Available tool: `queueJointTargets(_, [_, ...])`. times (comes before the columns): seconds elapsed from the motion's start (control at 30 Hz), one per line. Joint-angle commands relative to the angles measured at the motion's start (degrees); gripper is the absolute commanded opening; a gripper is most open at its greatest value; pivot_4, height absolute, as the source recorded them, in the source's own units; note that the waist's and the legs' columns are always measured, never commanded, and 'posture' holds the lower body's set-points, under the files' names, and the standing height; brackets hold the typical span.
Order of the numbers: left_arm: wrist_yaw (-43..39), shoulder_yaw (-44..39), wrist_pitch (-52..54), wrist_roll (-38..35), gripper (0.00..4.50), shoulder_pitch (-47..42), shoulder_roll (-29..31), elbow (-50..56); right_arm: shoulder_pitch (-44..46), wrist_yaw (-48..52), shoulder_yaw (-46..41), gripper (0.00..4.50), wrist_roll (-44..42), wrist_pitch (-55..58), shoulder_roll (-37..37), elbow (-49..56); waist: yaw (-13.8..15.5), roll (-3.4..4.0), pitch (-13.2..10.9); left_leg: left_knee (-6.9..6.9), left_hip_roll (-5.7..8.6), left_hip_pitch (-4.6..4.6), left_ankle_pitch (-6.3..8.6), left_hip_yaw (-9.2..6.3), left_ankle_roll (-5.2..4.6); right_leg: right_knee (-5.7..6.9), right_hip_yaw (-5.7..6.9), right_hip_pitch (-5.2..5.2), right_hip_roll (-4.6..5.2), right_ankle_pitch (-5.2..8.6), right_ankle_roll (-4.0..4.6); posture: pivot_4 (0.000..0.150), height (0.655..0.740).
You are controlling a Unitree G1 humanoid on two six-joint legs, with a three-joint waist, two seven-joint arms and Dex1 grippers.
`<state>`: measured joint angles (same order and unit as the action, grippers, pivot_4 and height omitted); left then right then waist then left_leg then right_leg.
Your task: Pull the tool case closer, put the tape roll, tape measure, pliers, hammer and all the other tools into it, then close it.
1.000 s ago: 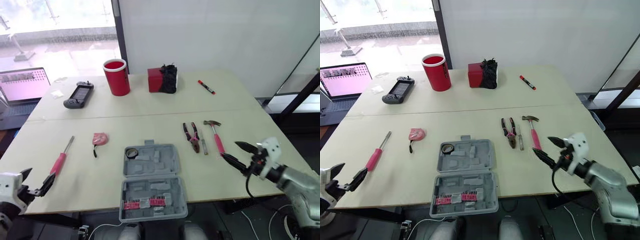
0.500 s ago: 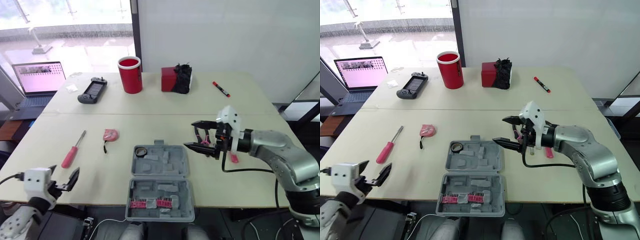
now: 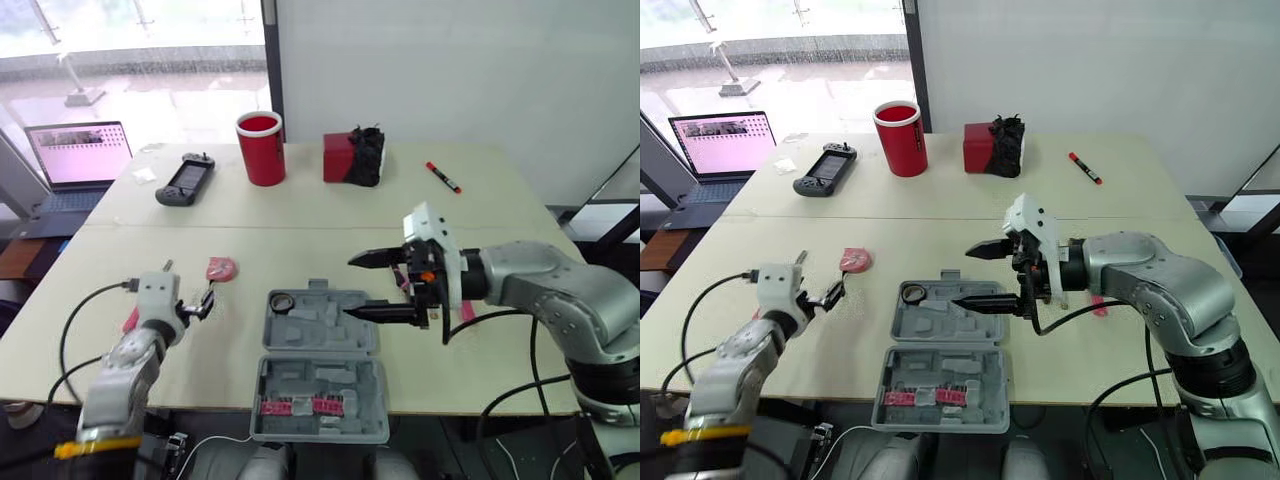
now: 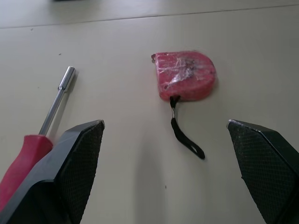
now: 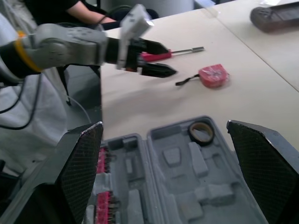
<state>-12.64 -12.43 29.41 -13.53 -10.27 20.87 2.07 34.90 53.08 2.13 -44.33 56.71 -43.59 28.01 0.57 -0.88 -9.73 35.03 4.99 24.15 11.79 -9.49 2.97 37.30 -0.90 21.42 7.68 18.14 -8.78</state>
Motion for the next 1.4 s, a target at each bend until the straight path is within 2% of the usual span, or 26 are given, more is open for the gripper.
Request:
queueJointTargets(0.03, [1.11,0.81,-0.08,1.25,4.42,-3.5,-0.48,-2.71,1.1,-0.79,-0.29,4.5,-0.46,0.0,-0.63,1.98,-0.17,-0.03,0.0,0.0,0.01,0.02,0.0,0.02,0.0,-0.05,-0.01,0.0,0.01,-0.01,-0.03,0.15,0.74])
queueJointTargets(0.2, [0.94,1.94,-1.18,2.41,4.42,-7.18,-0.89,-8.34,1.27,-1.71,-0.42,4.5,-0.56,0.44,-1.33,2.75,-0.74,-0.03,0.0,-0.01,0.01,0.08,-0.01,0.04,0.01,-0.03,-0.04,0.1,0.0,-0.03,-0.06,0.15,0.74])
queueJointTargets(0.43, [2.21,0.88,-2.72,2.02,4.42,-6.69,-2.86,-9.57,1.01,-1.88,1.04,4.5,2.3,-1.09,-3.15,1.74,-1.26,-0.03,0.0,0.03,0.02,0.1,-0.02,0.03,0.02,0.01,-0.04,0.09,0.01,-0.05,-0.08,0.15,0.74])
queueJointTargets(0.63, [2.46,0.48,-7.24,2.5,4.42,-6.23,-3.89,-16.07,1.5,-1.67,3.4,4.5,6.97,-4.22,-3.54,-0.34,-1.28,-0.03,0.0,0.04,0.02,0.1,-0.02,0.04,0.02,0.02,-0.05,0.1,0.01,-0.05,-0.08,0.15,0.74])
queueJointTargets(0.77, [2.33,0.79,-10.93,3.38,3.22,-6.45,-3.53,-20.1,1.77,-0.89,3.97,4.5,8.07,-5.14,-3.36,-1.12,-1.25,-0.02,0.01,0.05,0.02,0.14,-0.02,0.03,0.02,0.02,-0.04,0.12,0.02,-0.05,-0.08,0.15,0.74])
queueJointTargets(0.8, [1.88,0.8,-12.03,3.3,2.48,-6.9,-3.56,-21.39,1.83,-0.76,4.12,4.5,8.36,-5.33,-3.23,-1.32,-1.25,-0.02,0.01,0.05,0.02,0.14,-0.02,0.03,0.02,0.03,-0.04,0.11,0.02,-0.05,-0.08,0.15,0.74])
queueJointTargets(0.87, [1.34,0.99,-13.85,3.55,1.64,-7.89,-3.55,-23.93,1.99,-0.59,4.39,4.5,8.91,-5.66,-2.94,-1.72,-1.22,-0.01,0.01,0.07,0.02,0.14,-0.02,0.03,0.02,0.03,-0.04,0.11,0.02,-0.05,-0.08,0.15,0.74])
queueJointTargets(1.27, [-0.66,1.65,-20.21,5.39,1.64,-11.84,-2.84,-33.73,2.38,0.32,5.44,4.5,10.93,-6.0,-2.97,-2.19,-1.16,0.0,0.02,0.1,0.05,0.13,-0.03,0.0,0.03,0.04,-0.02,0.07,0.02,-0.07,-0.11,0.15,0.74])
queueJointTargets(1.37, [-1.42,1.52,-20.73,5.18,0.81,-12.04,-2.81,-34.46,2.38,0.04,5.47,4.5,10.78,-5.68,-2.4,-1.81,-1.24,0.0,0.02,0.1,0.05,0.13,-0.03,-0.01,0.03,0.06,-0.01,0.07,0.02,-0.07,-0.11,0.15,0.74])
queueJointTargets(1.4, [-1.73,1.49,-20.84,5.09,0.32,-12.08,-2.81,-34.66,2.39,0.02,5.46,4.5,10.73,-5.58,-2.26,-1.74,-1.24,0.0,0.02,0.1,0.05,0.13,-0.03,-0.01,0.03,0.06,-0.02,0.07,0.02,-0.07,-0.11,0.15,0.74])
